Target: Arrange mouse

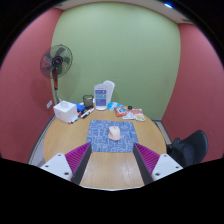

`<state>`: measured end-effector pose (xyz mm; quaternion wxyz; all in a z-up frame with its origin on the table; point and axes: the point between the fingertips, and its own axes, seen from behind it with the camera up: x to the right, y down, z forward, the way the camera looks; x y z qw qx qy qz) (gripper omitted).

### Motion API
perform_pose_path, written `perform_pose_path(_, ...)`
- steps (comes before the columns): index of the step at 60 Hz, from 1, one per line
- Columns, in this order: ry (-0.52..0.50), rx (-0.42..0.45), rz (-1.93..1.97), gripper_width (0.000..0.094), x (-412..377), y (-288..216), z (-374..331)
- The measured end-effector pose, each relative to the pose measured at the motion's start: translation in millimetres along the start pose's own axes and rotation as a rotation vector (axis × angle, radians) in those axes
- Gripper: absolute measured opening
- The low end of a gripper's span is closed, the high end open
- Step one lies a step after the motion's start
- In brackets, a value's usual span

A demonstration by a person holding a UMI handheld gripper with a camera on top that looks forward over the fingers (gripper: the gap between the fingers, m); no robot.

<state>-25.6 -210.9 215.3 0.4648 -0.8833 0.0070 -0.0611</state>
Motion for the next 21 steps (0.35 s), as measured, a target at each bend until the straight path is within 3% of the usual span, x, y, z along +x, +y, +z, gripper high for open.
perform_pose_path(21,0.019,0.000,-0.014,0.0841,-9,22,-61)
